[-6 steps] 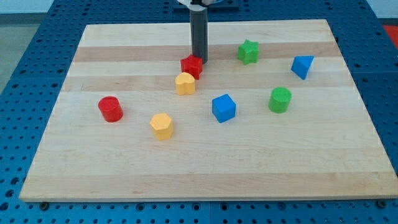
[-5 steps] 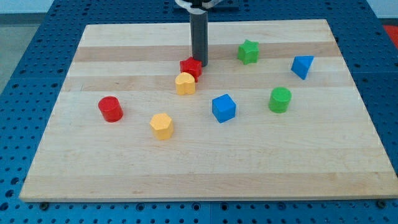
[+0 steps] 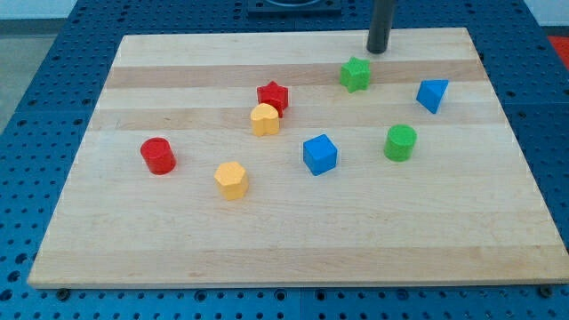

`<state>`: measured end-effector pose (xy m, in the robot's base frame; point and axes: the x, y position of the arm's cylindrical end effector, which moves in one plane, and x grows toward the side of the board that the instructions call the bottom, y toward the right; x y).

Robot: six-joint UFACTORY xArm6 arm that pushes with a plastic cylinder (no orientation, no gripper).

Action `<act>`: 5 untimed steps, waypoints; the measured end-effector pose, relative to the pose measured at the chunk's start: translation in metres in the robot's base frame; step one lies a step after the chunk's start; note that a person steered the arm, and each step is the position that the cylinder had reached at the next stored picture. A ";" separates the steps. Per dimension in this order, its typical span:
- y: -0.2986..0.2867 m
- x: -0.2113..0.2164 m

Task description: Place the green star to the right side of the red star

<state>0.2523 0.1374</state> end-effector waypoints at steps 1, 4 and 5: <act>-0.031 0.030; -0.054 0.075; 0.006 0.058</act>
